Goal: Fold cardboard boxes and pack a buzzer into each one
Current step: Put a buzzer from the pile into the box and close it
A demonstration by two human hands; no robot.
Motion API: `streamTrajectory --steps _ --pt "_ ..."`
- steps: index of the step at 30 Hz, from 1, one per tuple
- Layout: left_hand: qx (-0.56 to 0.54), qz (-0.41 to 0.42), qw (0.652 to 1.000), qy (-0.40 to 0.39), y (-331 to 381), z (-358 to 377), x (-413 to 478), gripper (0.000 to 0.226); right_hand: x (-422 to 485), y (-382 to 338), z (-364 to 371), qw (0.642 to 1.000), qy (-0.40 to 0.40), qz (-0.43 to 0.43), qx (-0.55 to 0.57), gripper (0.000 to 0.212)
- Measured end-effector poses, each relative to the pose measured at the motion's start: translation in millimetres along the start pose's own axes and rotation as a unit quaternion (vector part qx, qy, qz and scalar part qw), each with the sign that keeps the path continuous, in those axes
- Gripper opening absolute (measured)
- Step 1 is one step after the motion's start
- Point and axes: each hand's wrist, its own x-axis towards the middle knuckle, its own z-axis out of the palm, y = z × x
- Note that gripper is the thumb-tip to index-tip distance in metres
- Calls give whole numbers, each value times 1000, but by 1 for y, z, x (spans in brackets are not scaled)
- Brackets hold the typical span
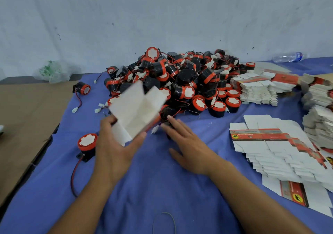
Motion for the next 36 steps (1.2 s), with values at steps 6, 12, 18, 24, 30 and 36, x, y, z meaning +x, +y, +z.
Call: streamTrajectory --steps 6,12,18,24,30,36 --pt "-23 -46 998 28 -11 -2 5 63 1 -5 1 991 89 71 -70 57" --pt "29 -49 997 -48 -21 4 1 63 -3 1 2 989 58 107 89 47" --pt "35 -73 997 -2 -21 2 4 58 -3 -5 -11 913 175 212 301 38" --pt "1 -70 992 -107 -10 1 -1 55 -20 -8 -80 616 329 172 694 36" --pt "31 -40 940 -337 0 12 -20 56 -37 -15 -113 613 371 30 697 38" --pt "49 -23 936 -347 -2 13 -22 55 -38 -36 -88 754 270 -3 599 16"
